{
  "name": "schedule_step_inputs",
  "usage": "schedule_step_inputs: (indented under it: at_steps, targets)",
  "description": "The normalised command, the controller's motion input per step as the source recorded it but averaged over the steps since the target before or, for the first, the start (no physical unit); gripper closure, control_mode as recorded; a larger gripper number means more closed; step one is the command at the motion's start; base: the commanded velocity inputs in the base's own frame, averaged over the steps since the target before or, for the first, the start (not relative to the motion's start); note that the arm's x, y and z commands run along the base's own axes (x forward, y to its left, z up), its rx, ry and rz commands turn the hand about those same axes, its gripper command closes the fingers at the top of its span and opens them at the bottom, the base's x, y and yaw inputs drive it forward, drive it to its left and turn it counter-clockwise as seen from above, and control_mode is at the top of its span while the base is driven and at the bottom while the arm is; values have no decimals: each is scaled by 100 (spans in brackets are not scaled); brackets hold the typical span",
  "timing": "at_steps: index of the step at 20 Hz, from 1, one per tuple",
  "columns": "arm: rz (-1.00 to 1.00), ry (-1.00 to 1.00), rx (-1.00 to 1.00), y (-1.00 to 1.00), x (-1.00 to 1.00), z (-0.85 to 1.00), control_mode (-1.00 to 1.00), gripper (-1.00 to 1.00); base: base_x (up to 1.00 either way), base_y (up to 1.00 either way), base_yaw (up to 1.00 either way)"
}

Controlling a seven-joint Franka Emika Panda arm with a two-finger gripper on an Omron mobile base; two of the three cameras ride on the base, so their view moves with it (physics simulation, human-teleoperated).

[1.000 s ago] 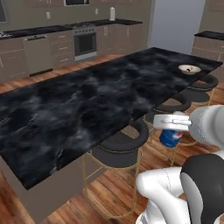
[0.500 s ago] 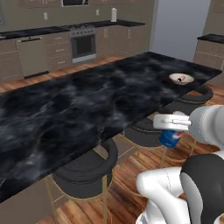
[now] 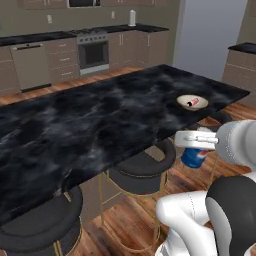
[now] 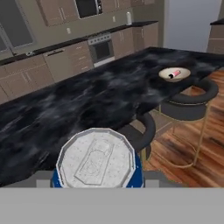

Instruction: Open the fridge, grab two sodas, and place both sodas inside the bowl with ice on the dining counter.

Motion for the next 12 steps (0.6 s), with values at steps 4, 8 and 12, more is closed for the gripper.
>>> schedule_step_inputs:
  at_steps: [4, 8, 12]
  targets:
    - [0, 0, 0, 0, 0, 0, 100, 100, 38, -100, 18]
    - [0, 0, 0, 0, 0, 0, 100, 100, 38, -95, 22]
    - [0, 0, 0, 0, 0, 0, 100, 100, 36, -86, 26]
